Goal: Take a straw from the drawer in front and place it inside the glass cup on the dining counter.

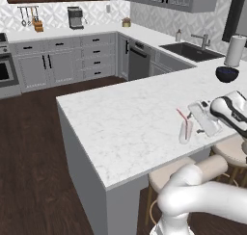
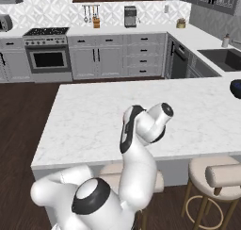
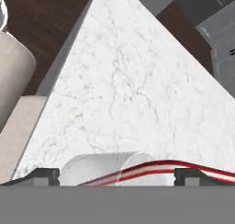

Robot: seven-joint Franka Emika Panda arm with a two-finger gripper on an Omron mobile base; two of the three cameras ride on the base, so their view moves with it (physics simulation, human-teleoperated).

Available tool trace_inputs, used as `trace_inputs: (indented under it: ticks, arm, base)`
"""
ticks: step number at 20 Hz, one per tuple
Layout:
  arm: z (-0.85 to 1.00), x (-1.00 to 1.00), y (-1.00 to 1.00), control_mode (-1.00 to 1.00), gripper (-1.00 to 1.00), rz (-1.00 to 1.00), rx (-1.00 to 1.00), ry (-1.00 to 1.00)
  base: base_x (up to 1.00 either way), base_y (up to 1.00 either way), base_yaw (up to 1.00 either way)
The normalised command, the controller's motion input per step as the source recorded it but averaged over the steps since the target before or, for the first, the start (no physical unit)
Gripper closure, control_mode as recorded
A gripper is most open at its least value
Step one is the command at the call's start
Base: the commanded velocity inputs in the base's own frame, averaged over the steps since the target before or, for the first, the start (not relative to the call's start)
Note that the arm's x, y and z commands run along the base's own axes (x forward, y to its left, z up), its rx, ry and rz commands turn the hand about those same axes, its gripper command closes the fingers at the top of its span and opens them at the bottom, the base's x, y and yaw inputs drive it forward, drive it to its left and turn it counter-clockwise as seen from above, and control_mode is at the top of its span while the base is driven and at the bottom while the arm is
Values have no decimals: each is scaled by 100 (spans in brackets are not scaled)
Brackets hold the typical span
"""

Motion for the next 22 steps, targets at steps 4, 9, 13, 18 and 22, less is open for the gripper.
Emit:
trace_inputs:
  ticks: [4, 9, 13, 18, 22]
  arm:
    - [41, 0, -12, -100, -100, -10, -6, -31]
    - [38, -41, -13, -100, -100, -7, -15, -37]
    - [38, -92, 5, -100, -100, -2, -58, -55]
    - [57, -85, 78, -100, -100, 2, -71, -34]
    - [55, -42, 100, -100, -100, 6, -71, -1]
  base:
    - [0, 0, 0]
    - [0, 0, 0]
    - [0, 0, 0]
    - [0, 0, 0]
    - [0, 0, 0]
